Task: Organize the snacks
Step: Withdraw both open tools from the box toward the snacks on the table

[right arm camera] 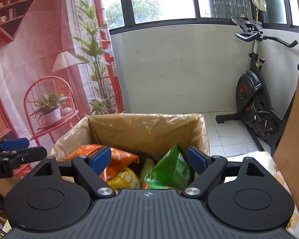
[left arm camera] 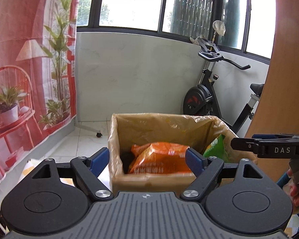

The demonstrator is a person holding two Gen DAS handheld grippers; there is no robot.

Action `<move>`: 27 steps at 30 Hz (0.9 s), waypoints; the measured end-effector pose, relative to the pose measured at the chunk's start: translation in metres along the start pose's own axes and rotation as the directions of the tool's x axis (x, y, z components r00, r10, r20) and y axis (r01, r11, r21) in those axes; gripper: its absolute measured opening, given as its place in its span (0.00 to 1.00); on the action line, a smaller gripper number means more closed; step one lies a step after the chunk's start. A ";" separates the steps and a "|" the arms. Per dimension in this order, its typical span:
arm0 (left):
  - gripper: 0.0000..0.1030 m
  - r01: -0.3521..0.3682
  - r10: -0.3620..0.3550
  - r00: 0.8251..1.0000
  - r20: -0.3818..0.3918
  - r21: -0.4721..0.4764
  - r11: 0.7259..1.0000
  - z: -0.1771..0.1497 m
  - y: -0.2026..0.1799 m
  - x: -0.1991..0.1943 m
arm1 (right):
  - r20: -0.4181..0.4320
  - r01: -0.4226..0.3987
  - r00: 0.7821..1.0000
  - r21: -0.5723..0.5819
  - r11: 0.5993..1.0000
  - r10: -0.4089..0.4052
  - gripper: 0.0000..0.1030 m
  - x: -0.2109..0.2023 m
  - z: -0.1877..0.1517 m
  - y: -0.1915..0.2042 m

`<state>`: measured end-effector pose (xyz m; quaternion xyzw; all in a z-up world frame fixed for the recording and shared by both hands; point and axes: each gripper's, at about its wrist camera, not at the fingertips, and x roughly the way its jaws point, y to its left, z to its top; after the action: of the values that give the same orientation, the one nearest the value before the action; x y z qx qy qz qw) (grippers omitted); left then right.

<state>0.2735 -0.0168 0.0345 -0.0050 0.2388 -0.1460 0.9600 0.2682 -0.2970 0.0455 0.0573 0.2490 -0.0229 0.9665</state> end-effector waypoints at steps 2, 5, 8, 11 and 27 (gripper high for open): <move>0.83 0.015 -0.015 1.000 -0.012 -0.032 0.999 -0.008 0.006 -0.009 | -0.005 -0.003 1.000 -0.007 1.000 0.003 0.84 -0.007 -0.009 0.003; 0.83 0.020 -0.021 1.000 -0.021 -0.062 0.998 -0.020 0.012 -0.022 | -0.027 -0.018 0.999 -0.016 1.000 0.018 0.84 -0.016 -0.023 0.008; 0.83 -0.005 0.004 1.000 -0.016 -0.057 0.998 -0.033 0.013 -0.039 | -0.038 -0.023 0.999 -0.027 0.999 0.022 0.84 -0.024 -0.036 0.014; 0.83 -0.025 0.024 1.000 -0.015 -0.053 0.998 -0.047 0.015 -0.057 | -0.042 -0.025 0.999 -0.026 0.999 0.024 0.84 -0.034 -0.052 0.020; 0.83 -0.117 0.126 0.991 0.054 -0.144 0.983 -0.124 0.001 -0.148 | 0.071 -0.075 0.995 0.074 0.994 0.070 0.83 -0.117 -0.157 0.055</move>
<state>0.0919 0.0339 -0.0080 -0.0626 0.2180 -0.0695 0.9715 0.0950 -0.2211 -0.0288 0.1023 0.2124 0.0007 0.9718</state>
